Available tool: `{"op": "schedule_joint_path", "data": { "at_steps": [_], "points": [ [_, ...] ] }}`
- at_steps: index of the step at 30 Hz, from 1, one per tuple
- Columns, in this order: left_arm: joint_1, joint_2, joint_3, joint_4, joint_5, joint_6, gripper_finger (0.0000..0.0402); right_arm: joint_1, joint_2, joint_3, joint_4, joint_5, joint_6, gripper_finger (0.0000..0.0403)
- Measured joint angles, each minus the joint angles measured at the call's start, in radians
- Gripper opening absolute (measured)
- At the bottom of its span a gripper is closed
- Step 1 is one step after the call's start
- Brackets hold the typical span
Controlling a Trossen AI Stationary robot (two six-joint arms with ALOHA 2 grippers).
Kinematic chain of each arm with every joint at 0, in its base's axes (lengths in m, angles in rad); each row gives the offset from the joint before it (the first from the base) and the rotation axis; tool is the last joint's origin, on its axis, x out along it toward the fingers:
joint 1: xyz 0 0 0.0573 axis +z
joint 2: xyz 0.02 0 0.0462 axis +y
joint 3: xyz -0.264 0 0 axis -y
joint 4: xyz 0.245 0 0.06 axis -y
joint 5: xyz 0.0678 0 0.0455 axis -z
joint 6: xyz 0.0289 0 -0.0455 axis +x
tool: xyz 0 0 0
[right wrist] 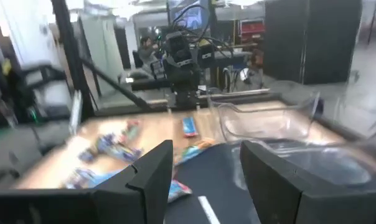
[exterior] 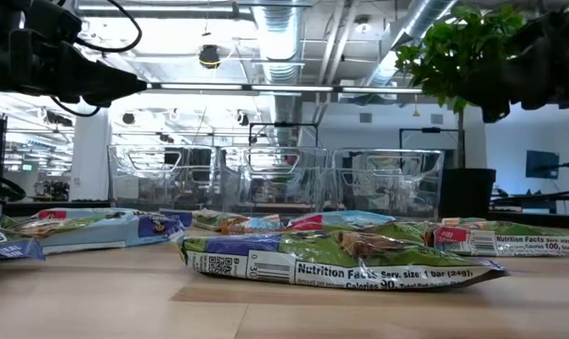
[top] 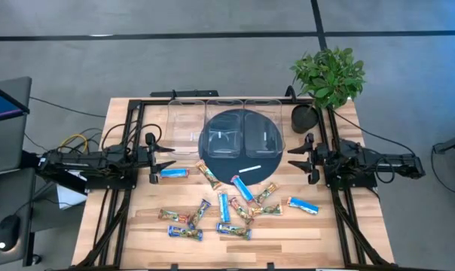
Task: Pick and place Granola Bars by type
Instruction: Put the orange granola bar into the right transparent bin
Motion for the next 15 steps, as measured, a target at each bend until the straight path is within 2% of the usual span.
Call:
{"op": "schedule_joint_path", "data": {
  "at_steps": [4,7,11,15],
  "points": [
    [0.0,0.0,0.0,-0.013,0.02,-0.031,0.019,0.0,0.0,0.0,0.014,0.035,0.02,0.0182],
    [0.0,0.0,0.0,-0.022,0.083,-0.181,0.019,0.0,0.0,0.0,0.019,0.082,0.086,0.0182],
    [0.0,0.0,0.0,-0.02,0.095,-0.346,0.019,0.001,0.001,0.0,0.004,0.085,0.138,0.0182],
    [0.0,-0.001,0.0,0.007,0.095,-0.372,0.019,0.01,0.006,0.001,-0.003,0.081,0.142,0.0182]
  ]
}}
